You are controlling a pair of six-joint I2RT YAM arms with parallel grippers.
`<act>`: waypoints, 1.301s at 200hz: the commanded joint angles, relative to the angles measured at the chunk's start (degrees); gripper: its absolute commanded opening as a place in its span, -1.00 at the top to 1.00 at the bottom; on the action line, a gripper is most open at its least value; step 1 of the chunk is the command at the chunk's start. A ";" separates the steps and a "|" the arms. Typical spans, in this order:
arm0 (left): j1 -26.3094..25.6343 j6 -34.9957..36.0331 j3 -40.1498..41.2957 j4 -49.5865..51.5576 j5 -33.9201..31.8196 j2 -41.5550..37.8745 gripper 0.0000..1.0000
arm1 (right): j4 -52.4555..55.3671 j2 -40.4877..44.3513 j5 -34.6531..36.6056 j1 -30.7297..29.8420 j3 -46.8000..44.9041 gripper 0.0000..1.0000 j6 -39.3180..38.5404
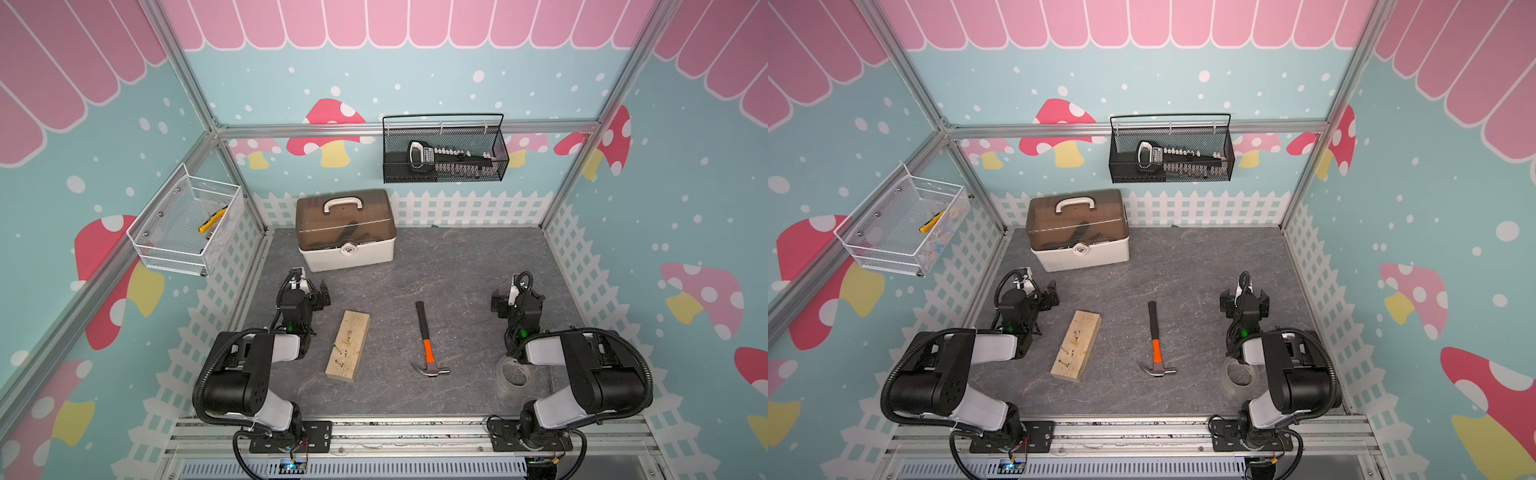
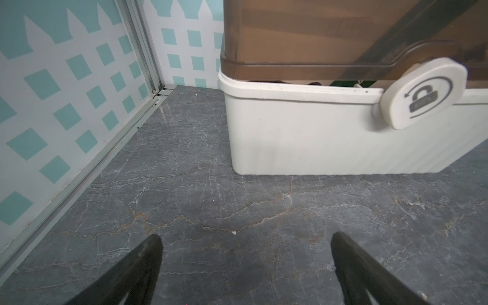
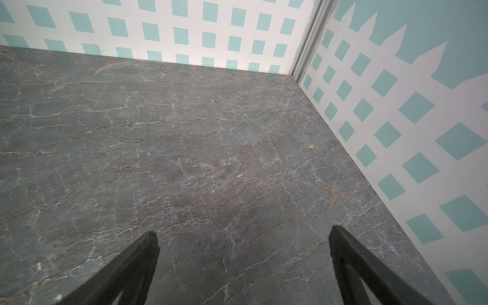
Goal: Use a claw hammer to pull out a nail
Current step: Move the hammer to the center of the board.
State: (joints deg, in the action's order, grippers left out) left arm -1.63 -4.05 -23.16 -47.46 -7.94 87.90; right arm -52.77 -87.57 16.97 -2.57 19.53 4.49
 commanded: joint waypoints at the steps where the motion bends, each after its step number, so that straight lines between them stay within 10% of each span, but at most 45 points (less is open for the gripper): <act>1: -0.06 1.51 -0.06 -1.12 -0.80 -0.11 -0.98 | -1.10 0.40 -0.24 0.34 0.33 -0.99 -1.06; 63: -4.29 -0.85 -9.31 25.24 -14.46 -12.51 -0.99 | 20.81 12.11 -1.40 0.20 8.37 -0.99 -0.24; 88: -4.18 -20.79 -15.37 46.06 -20.65 -17.50 -0.99 | 39.46 18.24 6.85 0.55 11.44 -0.99 26.85; 102: -3.39 -33.83 -19.39 61.19 -21.42 -19.31 -0.98 | 40.91 18.79 -3.22 0.91 12.33 -0.99 24.57; 170: -4.23 -30.14 -16.39 66.36 -2.35 -27.05 -0.98 | 66.15 14.74 -15.42 -21.73 26.13 -0.99 25.20; 215: -4.57 -29.73 -15.05 68.45 0.00 -28.65 -0.98 | 75.04 2.92 -7.39 -39.71 34.92 -0.99 29.81; 260: -4.61 -29.61 -14.28 68.77 2.01 -29.74 -0.98 | 81.16 -9.64 -3.03 -43.69 42.99 -0.29 34.88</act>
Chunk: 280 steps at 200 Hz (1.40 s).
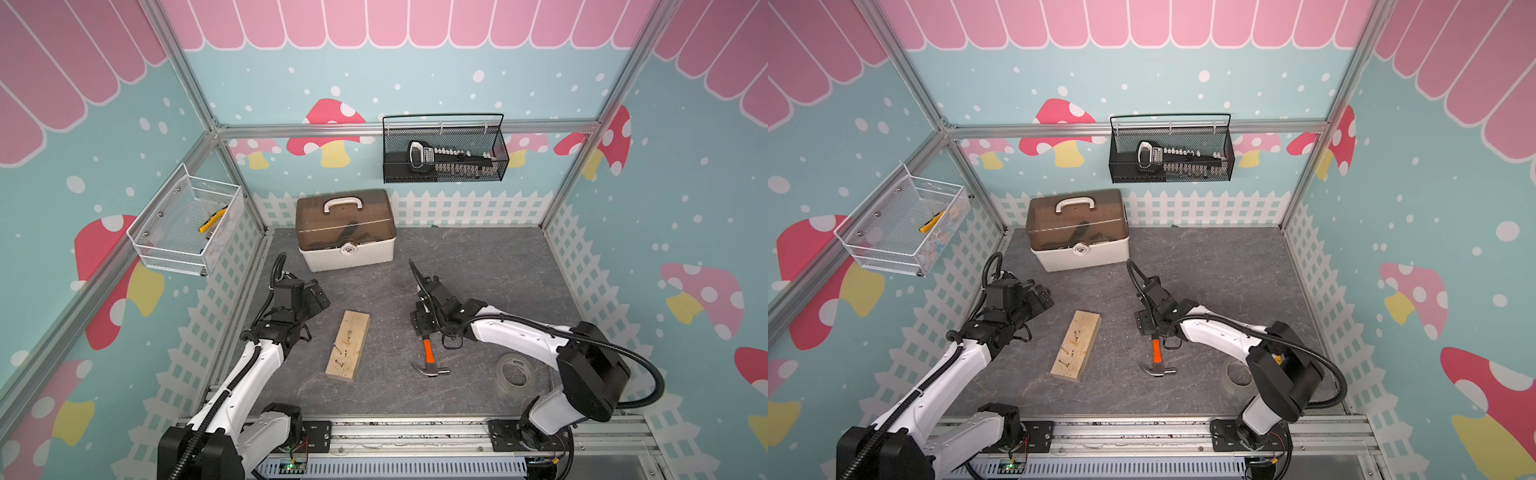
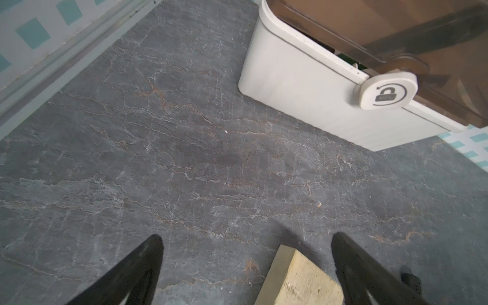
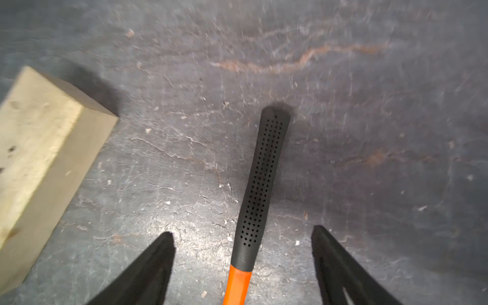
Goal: Use a claw hammer to pull out a nail
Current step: Move the hammer to the center of the board.
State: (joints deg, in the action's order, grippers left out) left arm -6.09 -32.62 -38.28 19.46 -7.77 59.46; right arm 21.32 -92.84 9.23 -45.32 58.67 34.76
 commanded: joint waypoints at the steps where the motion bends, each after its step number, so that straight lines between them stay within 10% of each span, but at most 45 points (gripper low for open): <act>1: -0.15 -1.00 0.84 1.87 1.81 -1.33 -0.99 | 7.28 -4.59 4.86 -0.97 4.01 -0.28 4.65; 185: -0.15 -6.99 -3.00 15.98 3.52 1.36 -0.92 | 15.18 -10.91 10.37 6.05 4.57 0.65 0.30; 248: -0.14 -16.48 1.77 24.39 3.68 -5.08 -0.72 | 14.49 -9.03 11.60 13.58 4.04 0.65 -2.13; 280: -0.35 -21.29 6.87 25.17 7.77 -8.37 -0.50 | 16.28 -7.65 12.37 13.38 8.81 0.03 -4.05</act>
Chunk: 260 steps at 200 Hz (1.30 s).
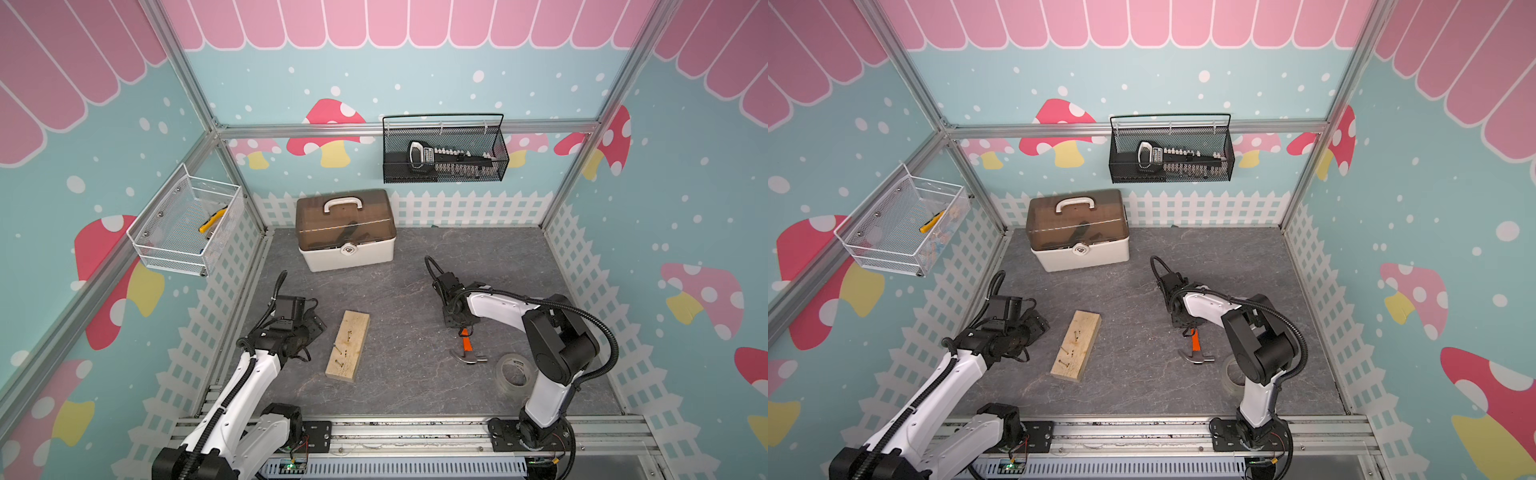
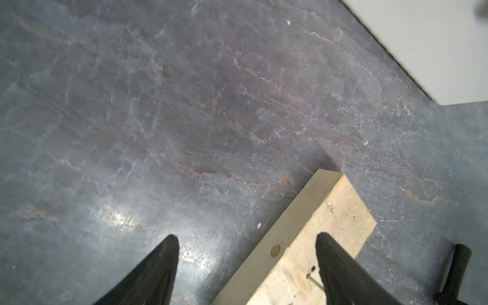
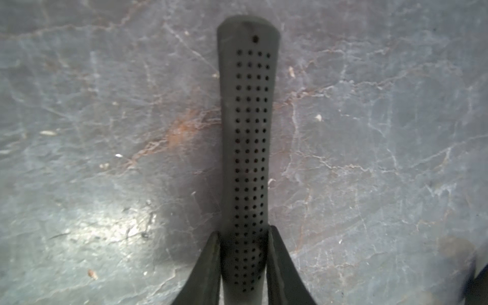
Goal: Use a claw hammer to pull out a nail
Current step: Move the hammer to the center of the board, then adjust the mounting plate at the center of the board.
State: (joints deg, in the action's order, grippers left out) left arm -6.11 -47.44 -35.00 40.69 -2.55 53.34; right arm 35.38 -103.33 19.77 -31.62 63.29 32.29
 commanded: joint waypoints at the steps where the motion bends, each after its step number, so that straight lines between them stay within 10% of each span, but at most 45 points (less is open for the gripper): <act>1: -0.32 -6.63 3.70 3.91 2.64 -2.35 -0.50 | 2.24 2.94 1.84 -0.35 4.38 0.00 -1.64; 42: -3.51 -11.26 7.85 5.93 4.13 -7.68 -0.39 | -5.13 5.38 -7.53 -5.27 8.72 -0.58 -5.66; 89: -7.78 -17.85 12.24 6.43 3.97 -11.52 -0.16 | -17.02 -2.64 -27.60 -11.70 16.08 -0.46 -6.56; 158: -15.20 -30.32 19.70 -1.17 2.55 -19.20 -0.05 | -16.82 -15.87 -34.14 -16.89 27.36 -0.49 -10.85; 260: -13.27 -24.44 16.17 -27.46 3.86 6.96 -0.27 | -12.95 -19.55 -30.32 -16.27 27.64 -0.31 -14.55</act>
State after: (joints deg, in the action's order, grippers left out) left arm -22.57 -75.16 -17.54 20.75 0.01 52.14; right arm 19.92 -124.53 -14.04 -48.36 92.95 18.87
